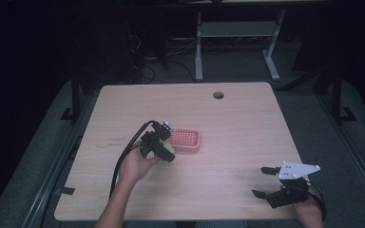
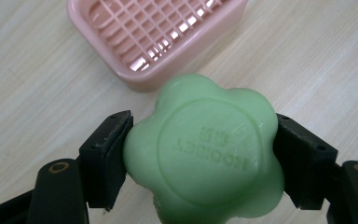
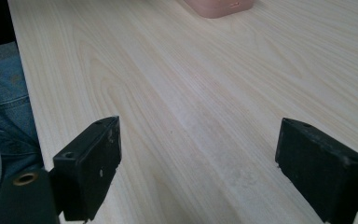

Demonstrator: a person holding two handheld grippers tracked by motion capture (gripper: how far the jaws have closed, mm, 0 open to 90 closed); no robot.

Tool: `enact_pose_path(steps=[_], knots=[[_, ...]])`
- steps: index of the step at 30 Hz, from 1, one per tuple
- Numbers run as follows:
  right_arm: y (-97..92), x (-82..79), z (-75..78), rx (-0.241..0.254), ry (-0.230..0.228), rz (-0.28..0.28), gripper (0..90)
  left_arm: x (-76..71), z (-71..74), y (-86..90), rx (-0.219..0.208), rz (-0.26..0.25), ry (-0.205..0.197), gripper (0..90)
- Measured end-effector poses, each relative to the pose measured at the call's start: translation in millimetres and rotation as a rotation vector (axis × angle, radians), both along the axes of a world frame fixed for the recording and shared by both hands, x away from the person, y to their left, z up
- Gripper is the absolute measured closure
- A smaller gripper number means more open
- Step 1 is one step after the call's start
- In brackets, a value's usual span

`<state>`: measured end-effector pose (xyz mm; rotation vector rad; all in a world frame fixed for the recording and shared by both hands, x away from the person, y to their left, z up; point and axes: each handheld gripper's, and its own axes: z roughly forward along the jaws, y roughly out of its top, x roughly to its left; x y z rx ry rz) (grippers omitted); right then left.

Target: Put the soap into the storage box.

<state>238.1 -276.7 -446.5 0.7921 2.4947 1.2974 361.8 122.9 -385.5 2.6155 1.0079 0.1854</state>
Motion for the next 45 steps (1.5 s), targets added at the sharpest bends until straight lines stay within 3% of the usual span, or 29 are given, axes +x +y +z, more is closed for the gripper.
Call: enact_pose_path(steps=[3,6,22,41,45], knots=[[-0.3,-0.2,0.1,0.000,0.000,-0.001,13.8,3.5,1.6,-2.0,0.016,-0.012,0.003,26.9],[-0.3,0.2,-0.1,0.002,0.002,-0.005,13.8,7.5,3.0,-3.1,-0.007,-0.004,0.007,26.9],[0.1,-0.2,0.0,-0.002,0.002,-0.001,13.8,24.4,6.2,-15.9,0.001,-0.024,0.014,26.9],[0.2,-0.1,-0.3,-0.001,0.006,-0.002,13.8,47.3,11.0,-24.9,-0.025,-0.001,0.014,26.9],[0.1,-0.1,-0.4,0.000,0.005,-0.003,13.8,51.8,13.2,-28.4,-0.013,-0.012,0.016,26.9]])
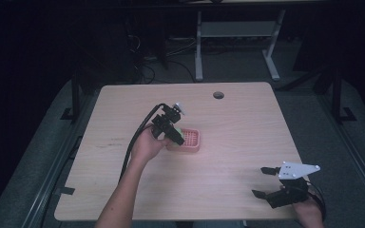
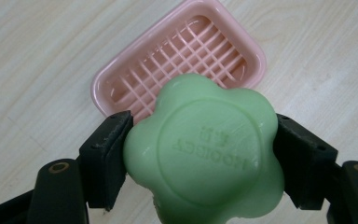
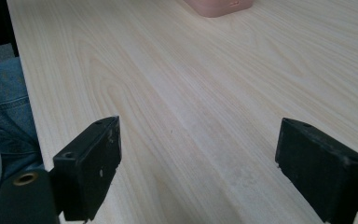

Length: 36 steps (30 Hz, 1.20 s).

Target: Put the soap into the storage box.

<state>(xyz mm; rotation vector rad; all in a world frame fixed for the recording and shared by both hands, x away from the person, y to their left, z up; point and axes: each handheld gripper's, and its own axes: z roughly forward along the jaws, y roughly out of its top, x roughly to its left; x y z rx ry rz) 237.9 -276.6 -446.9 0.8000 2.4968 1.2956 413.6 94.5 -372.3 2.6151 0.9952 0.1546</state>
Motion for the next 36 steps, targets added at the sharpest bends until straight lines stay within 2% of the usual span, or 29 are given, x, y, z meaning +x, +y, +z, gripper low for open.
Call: enact_pose_path(steps=[7,17,36], knots=[[-0.2,0.0,0.1,0.000,-0.002,0.001,13.8,4.9,1.4,-7.6,-0.008,0.005,-0.010,26.9],[-0.7,-0.2,0.3,0.002,-0.002,0.000,13.8,13.1,-1.7,-12.2,-0.007,0.007,0.003,26.9],[0.1,-0.3,0.0,0.008,0.002,-0.004,13.8,26.3,-17.0,-15.0,0.005,0.045,0.024,26.9]])
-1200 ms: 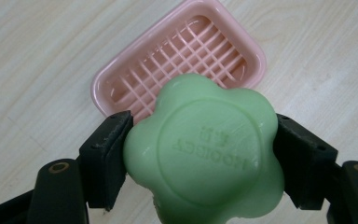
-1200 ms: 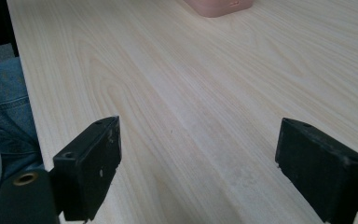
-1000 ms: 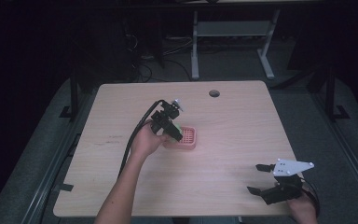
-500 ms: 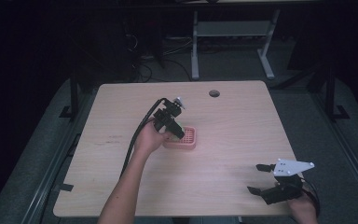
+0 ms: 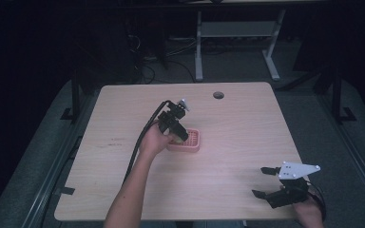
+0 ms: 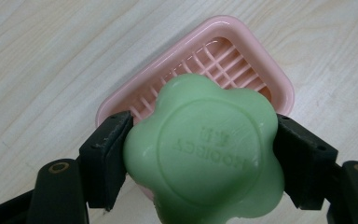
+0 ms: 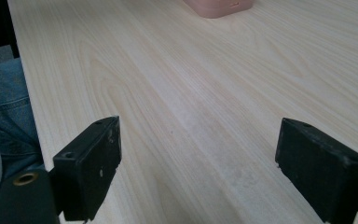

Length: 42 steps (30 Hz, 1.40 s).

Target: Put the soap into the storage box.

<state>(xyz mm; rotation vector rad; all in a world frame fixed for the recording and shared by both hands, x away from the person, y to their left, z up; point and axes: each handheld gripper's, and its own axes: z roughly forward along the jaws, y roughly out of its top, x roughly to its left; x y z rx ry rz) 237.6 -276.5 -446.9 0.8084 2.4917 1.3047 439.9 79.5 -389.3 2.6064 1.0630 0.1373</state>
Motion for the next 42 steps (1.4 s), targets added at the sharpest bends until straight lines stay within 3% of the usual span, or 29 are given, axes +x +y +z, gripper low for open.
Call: enact_pose_path(steps=[19,30,42], knots=[[0.2,-0.1,0.1,-0.002,-0.001,0.004,13.8,9.3,-18.0,-14.3,0.004,0.018,0.035,26.8],[0.0,-0.1,0.1,-0.002,-0.002,0.006,13.8,11.1,-24.7,-18.3,0.000,0.028,0.035,26.8],[0.3,-0.1,0.1,-0.003,-0.001,0.005,13.8,12.4,-29.2,-20.4,0.031,0.023,0.042,26.7]])
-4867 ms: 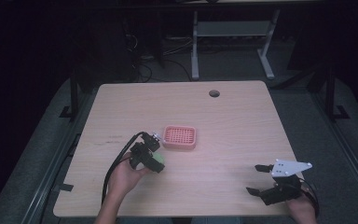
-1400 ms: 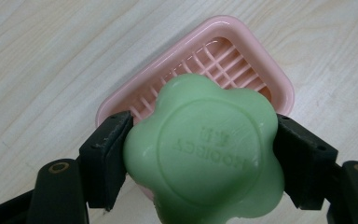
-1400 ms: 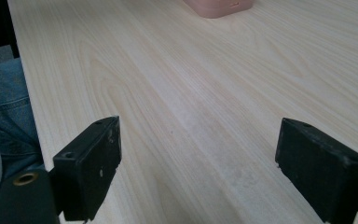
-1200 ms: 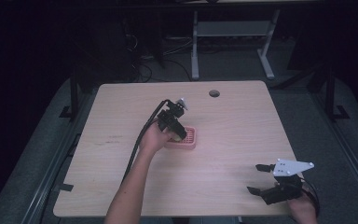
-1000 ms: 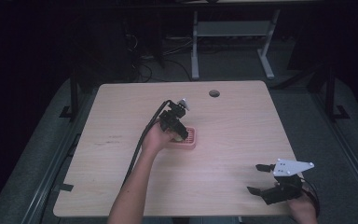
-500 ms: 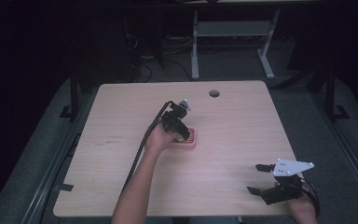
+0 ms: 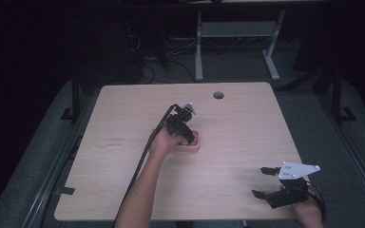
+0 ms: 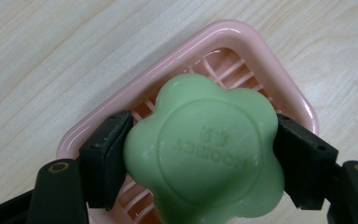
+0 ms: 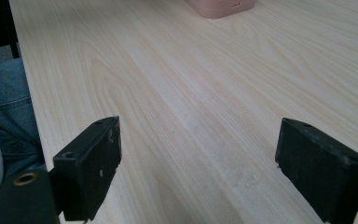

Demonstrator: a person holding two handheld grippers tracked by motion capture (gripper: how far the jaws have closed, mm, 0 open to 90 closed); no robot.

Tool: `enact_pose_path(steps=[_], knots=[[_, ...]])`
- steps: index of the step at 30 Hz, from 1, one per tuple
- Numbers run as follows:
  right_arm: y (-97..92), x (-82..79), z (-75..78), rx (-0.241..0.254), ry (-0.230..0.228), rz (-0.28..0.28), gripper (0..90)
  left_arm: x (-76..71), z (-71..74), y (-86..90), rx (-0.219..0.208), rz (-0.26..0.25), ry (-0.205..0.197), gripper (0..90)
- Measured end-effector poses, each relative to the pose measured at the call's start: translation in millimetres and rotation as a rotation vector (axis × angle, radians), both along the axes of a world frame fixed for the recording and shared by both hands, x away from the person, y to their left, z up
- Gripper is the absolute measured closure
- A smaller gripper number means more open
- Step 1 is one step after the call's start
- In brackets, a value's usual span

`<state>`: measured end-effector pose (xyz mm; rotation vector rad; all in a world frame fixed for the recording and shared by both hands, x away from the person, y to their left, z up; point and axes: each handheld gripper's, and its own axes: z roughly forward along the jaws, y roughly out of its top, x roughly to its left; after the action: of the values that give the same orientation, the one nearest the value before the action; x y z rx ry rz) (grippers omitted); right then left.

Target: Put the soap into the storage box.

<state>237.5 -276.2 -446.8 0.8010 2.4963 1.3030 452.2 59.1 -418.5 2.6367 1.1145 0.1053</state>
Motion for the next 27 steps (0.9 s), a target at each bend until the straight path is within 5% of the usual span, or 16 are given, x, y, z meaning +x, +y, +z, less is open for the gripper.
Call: enact_pose_path(steps=[27], knots=[[0.7,0.0,-0.2,-0.001,0.002,0.003,13.8,-2.6,-2.7,2.6,-0.007,0.015,-0.011,26.3]])
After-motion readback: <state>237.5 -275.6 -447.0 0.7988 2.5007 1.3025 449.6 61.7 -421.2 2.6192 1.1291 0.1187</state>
